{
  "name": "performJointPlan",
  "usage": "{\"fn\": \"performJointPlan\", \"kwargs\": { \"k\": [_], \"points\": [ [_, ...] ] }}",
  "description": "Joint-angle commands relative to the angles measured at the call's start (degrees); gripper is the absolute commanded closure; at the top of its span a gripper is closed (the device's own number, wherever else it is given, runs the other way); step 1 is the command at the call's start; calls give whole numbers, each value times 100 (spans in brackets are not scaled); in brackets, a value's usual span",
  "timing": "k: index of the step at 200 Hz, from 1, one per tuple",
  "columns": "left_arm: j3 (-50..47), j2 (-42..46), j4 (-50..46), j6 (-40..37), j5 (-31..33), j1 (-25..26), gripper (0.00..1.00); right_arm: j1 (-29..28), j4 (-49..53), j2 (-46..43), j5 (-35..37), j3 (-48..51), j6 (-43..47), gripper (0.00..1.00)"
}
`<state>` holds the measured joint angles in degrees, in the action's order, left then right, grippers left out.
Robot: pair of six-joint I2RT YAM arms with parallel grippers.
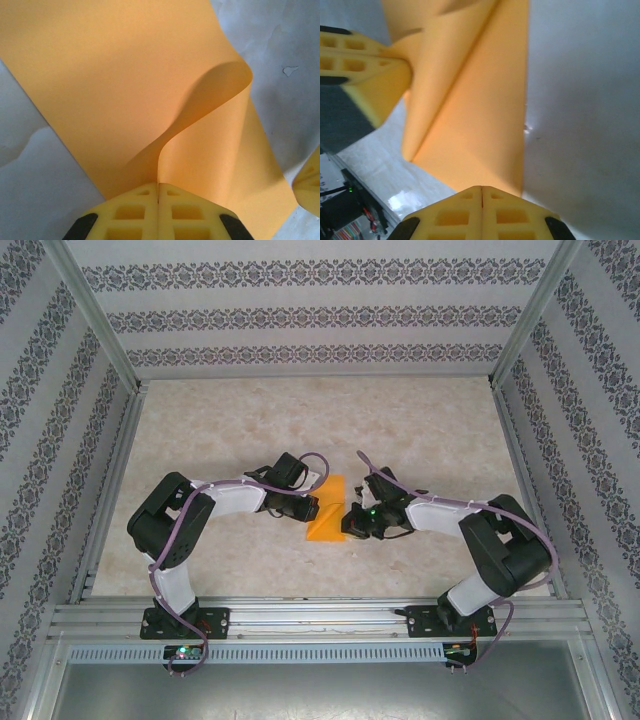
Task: Fold a paper plane with a square sheet of paper (fold left side to right side)
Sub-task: Fold the triangle a second time at the center of the table.
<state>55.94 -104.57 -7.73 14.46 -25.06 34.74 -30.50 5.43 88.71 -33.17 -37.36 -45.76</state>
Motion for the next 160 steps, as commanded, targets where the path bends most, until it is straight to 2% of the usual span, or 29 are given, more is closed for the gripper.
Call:
{"fn": "performJointPlan", "kwargs": {
  "k": [1, 39, 85, 160],
  "points": [
    [-198, -232, -133, -101, 62, -64, 100, 40, -449, -63, -167, -85, -264, 100],
    [-230, -237, -116, -92, 62, -60, 100, -76, -1536, 273, -179, -50, -808, 100],
    [-232, -254, -98, -92, 52, -55, 100, -243, -1750, 806, -32, -404, -866, 100],
    [-259, -255, -106, -84, 66, -15, 100, -289, -1793, 1091, 30, -526, -812, 100]
  ]
}}
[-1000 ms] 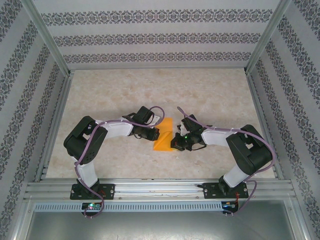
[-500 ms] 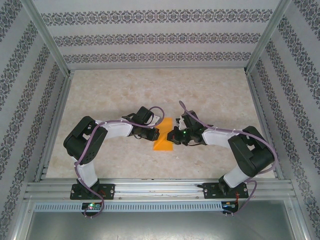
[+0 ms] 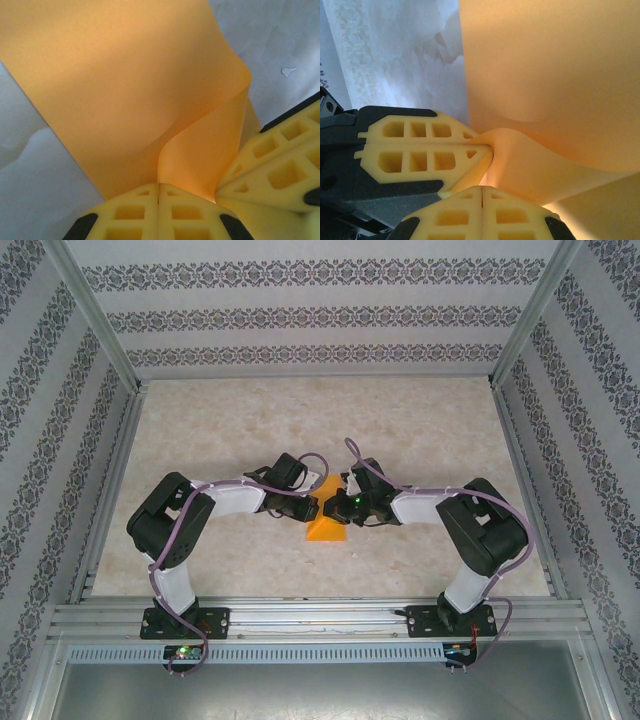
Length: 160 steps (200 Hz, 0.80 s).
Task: Fold a paper plane with a square sheet of paper (fold left side to right side)
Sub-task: Fold the triangle a second time at the center of the table.
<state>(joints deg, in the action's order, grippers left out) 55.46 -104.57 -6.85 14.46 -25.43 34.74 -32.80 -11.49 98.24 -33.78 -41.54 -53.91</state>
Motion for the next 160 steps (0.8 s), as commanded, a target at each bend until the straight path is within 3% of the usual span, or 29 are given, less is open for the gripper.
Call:
{"fn": "performJointPlan", "kwargs": {
  "k": [1, 160],
  "points": [
    [-207, -251, -194, -84, 106, -17, 100, -60, -101, 141, 91, -109, 3, 100],
    [-186, -290, -260, -128, 166, 15, 100, -67, 293, 273, 343, 84, 167, 100]
  ]
}}
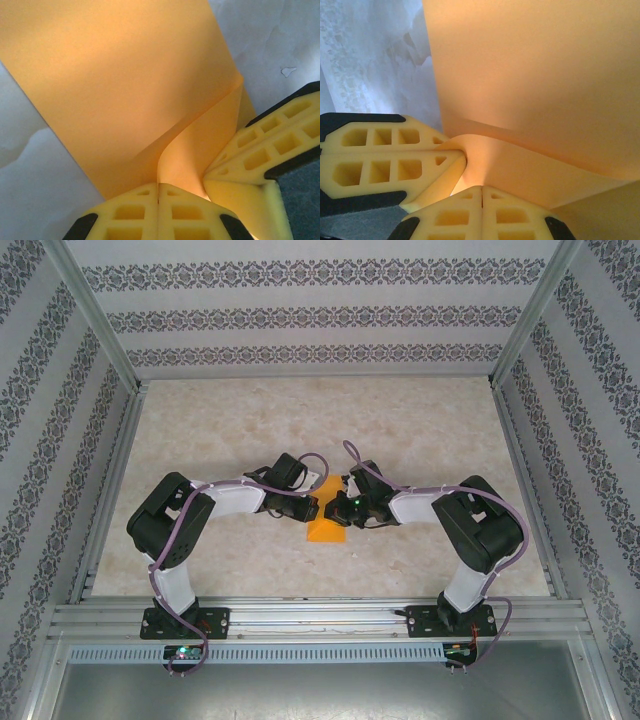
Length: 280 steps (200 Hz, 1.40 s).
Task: Fold a paper plane with a square sheet of paper (fold left side to right side)
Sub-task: Fold the triangle a second time at the center of the table.
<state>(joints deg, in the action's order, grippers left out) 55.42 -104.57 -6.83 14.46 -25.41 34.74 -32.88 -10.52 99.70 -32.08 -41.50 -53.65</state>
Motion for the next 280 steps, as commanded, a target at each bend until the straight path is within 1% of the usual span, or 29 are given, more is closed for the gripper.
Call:
{"fn": "performJointPlan", "kwargs": {
  "k": [1, 41, 50, 87, 94, 106, 137, 167, 193, 213, 242, 260, 280],
  "points": [
    [-185, -291, -260, -128, 166, 15, 100, -59, 203, 127, 174, 80, 138, 100],
    [-186, -262, -240, -102, 155, 24, 100, -58, 331, 163, 227, 105, 148, 100],
    [-184, -255, -238, -95, 163, 24, 98, -55, 340, 164, 232, 128, 142, 100],
    [-119, 25, -303, -33, 252, 9, 87, -67, 349, 173, 254, 203, 118, 100],
    [-80, 124, -331, -15, 267, 0, 85, -66, 349, 181, 254, 212, 120, 100],
    [-9, 324, -396, 37, 304, -26, 78, -66, 343, 175, 259, 221, 118, 100],
    [144, 903, -649, 132, 367, -150, 70, -68, 332, 164, 257, 221, 139, 100],
    [169, 1359, -1136, 232, 277, -178, 70, -71, 299, 155, 246, 212, 135, 100],
    [-64, 1640, -1309, 624, -185, -160, 78, -73, 278, 146, 228, 221, 135, 100],
    [-422, 1805, -1032, 1145, -703, -134, 82, -73, 279, 137, 224, 223, 144, 100],
    [-763, 1698, -355, 2002, -1396, -85, 86, -84, 279, 163, 195, 221, 148, 100],
    [-810, 1548, -37, 2263, -1583, -55, 87, -91, 292, 173, 193, 238, 145, 100],
    [-768, 1324, 148, 2379, -1628, -47, 88, -104, 288, 181, 202, 256, 148, 100]
  ]
}}
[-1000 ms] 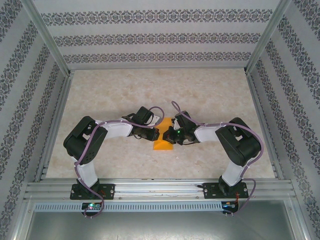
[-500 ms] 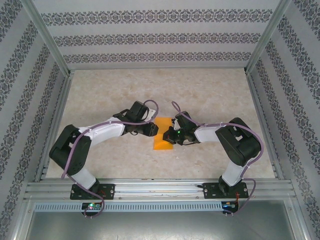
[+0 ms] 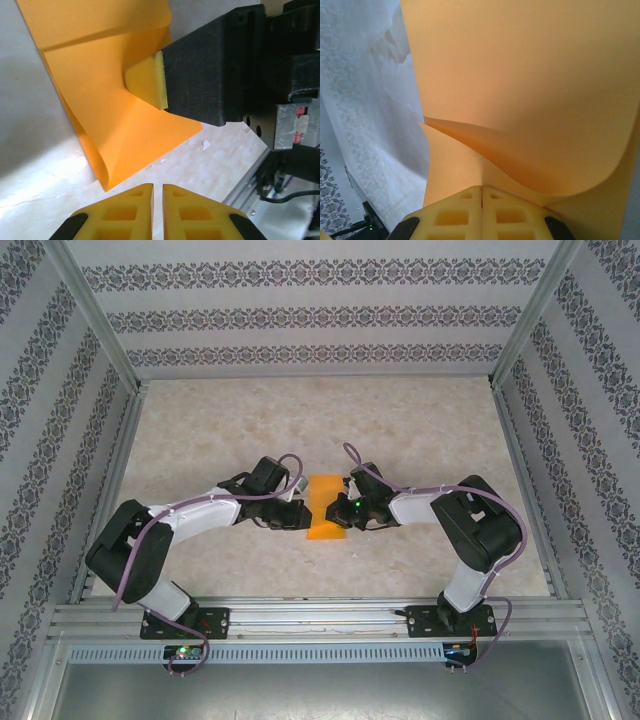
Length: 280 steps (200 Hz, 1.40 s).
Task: Fold a paper plane with a square sheet of paper (fold left side to right side)
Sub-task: Fold the triangle a second time at the center of the table.
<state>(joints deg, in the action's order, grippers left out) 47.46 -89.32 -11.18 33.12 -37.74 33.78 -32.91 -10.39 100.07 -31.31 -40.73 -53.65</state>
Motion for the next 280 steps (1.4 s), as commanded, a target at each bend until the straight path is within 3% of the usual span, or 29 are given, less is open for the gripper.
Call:
{"fn": "performJointPlan", "kwargs": {
  "k": [1, 87, 280],
  "points": [
    [27, -214, 596, 516, -398, 50, 88, -102, 270, 144, 125, 179, 146, 100],
    [-80, -894, 1101, 737, -577, 67, 91, -107, 310, 152, 125, 197, 161, 100],
    [-490, -1122, 1072, 612, -428, 85, 91, -107, 388, 235, 125, 171, 179, 100]
  ]
}}
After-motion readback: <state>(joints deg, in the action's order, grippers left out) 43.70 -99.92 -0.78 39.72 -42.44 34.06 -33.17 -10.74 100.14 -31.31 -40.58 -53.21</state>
